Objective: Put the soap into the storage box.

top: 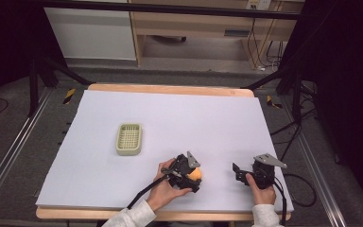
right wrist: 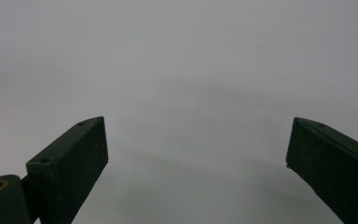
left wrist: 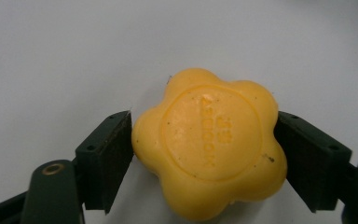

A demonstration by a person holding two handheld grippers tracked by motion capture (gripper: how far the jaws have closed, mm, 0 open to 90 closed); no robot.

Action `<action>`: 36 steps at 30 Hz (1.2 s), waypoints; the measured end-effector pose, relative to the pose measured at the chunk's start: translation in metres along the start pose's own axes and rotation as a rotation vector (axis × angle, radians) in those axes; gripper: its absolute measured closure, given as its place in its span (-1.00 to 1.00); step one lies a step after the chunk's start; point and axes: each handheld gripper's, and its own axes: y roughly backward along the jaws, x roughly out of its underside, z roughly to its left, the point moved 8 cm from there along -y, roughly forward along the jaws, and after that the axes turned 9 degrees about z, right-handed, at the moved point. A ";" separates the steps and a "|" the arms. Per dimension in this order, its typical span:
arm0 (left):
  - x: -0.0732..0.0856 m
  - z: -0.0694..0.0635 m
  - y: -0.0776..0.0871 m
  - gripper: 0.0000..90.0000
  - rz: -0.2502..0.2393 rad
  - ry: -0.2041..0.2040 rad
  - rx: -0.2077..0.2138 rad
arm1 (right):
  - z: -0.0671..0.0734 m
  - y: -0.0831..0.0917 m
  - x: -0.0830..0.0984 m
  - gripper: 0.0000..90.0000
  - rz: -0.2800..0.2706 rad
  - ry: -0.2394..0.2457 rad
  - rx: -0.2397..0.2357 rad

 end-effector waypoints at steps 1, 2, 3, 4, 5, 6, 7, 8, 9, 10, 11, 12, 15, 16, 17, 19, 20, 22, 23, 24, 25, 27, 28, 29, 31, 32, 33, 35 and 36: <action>0.000 0.000 0.000 -0.49 0.005 0.001 0.002 | 0.000 0.000 0.000 -0.87 0.000 0.000 0.000; 0.000 0.000 -0.001 -0.47 0.000 0.012 0.004 | 0.000 0.000 0.000 -0.87 0.000 0.000 0.000; 0.001 0.000 -0.002 -0.46 0.005 0.010 0.005 | 0.000 0.000 0.000 -0.87 0.000 0.000 0.000; 0.001 -0.001 -0.002 -0.44 0.010 0.008 0.002 | 0.000 0.000 0.000 -0.87 0.000 0.000 0.000; 0.001 -0.001 -0.003 -0.44 0.009 0.010 -0.003 | 0.000 0.000 0.000 -0.87 0.001 -0.001 0.000; 0.001 -0.001 -0.003 -0.43 0.006 0.011 -0.009 | 0.000 0.000 0.000 -0.87 0.001 -0.001 0.000; 0.001 -0.001 -0.003 -0.43 0.007 0.014 -0.009 | 0.000 0.000 0.000 -0.87 0.000 -0.001 0.001; 0.001 -0.001 -0.003 -0.43 0.006 0.022 -0.005 | 0.000 0.000 0.000 -0.87 0.000 -0.001 0.000; 0.001 -0.001 -0.003 -0.43 0.007 0.024 -0.008 | 0.000 0.000 0.000 -0.87 0.001 -0.001 0.000; 0.001 -0.002 -0.003 -0.43 0.007 0.026 -0.009 | 0.000 0.000 0.000 -0.87 0.002 -0.001 0.000; 0.001 -0.002 -0.003 -0.43 0.006 0.027 -0.013 | 0.000 0.000 0.000 -0.87 0.001 -0.001 0.000; 0.001 -0.002 -0.003 -0.43 0.006 0.029 -0.014 | 0.000 0.000 0.000 -0.87 0.001 -0.001 0.000; 0.001 -0.002 -0.003 -0.42 -0.004 0.034 -0.019 | 0.000 0.000 0.000 -0.87 0.001 -0.001 0.002; 0.001 -0.002 -0.003 -0.42 -0.005 0.035 -0.017 | 0.000 0.000 0.000 -0.87 0.001 -0.001 0.002; 0.001 -0.002 -0.003 -0.42 -0.005 0.036 -0.018 | 0.000 0.000 0.000 -0.87 0.001 -0.001 0.002; 0.001 -0.002 -0.003 -0.42 -0.004 0.039 -0.022 | 0.000 0.000 0.000 -0.87 0.003 -0.004 -0.002; 0.001 -0.002 -0.003 -0.42 -0.002 0.035 -0.025 | 0.000 0.000 0.000 -0.87 0.003 -0.004 -0.001; 0.001 -0.003 -0.003 -0.42 -0.005 0.036 -0.025 | 0.000 0.000 0.000 -0.87 0.002 -0.003 0.000; 0.001 -0.002 -0.003 -0.42 -0.006 0.035 -0.029 | 0.000 0.000 0.000 -0.87 0.002 -0.003 0.000; 0.001 -0.003 -0.003 -0.42 -0.007 0.036 -0.024 | 0.000 0.000 0.000 -0.87 0.002 -0.001 0.001; 0.002 -0.003 -0.002 -0.42 -0.004 0.035 -0.022 | 0.000 0.000 0.000 -0.87 0.001 -0.001 0.001; 0.002 -0.003 -0.002 -0.42 -0.001 0.030 -0.018 | 0.000 0.000 0.000 -0.87 0.001 -0.001 0.001; 0.003 -0.003 -0.001 -0.42 0.000 0.030 -0.015 | 0.000 0.000 0.000 -0.87 0.001 -0.002 0.001; 0.003 -0.003 -0.001 -0.42 0.000 0.027 -0.015 | 0.000 0.000 0.000 -0.87 0.001 -0.001 0.001; 0.003 -0.003 0.000 -0.42 -0.004 0.027 -0.010 | 0.000 0.000 0.000 -0.87 0.002 -0.001 0.000; 0.003 -0.003 0.001 -0.42 -0.002 0.024 -0.010 | 0.000 0.000 0.000 -0.87 0.001 -0.002 0.000; 0.003 -0.002 0.002 -0.42 -0.006 0.025 -0.010 | 0.000 0.000 0.000 -0.87 0.001 -0.002 0.001; 0.003 -0.002 0.004 -0.42 -0.015 0.034 0.000 | 0.000 0.000 0.000 -0.87 0.002 -0.003 0.000; 0.003 -0.001 0.006 -0.42 -0.014 0.033 0.003 | 0.000 0.000 0.000 -0.87 0.002 -0.003 0.000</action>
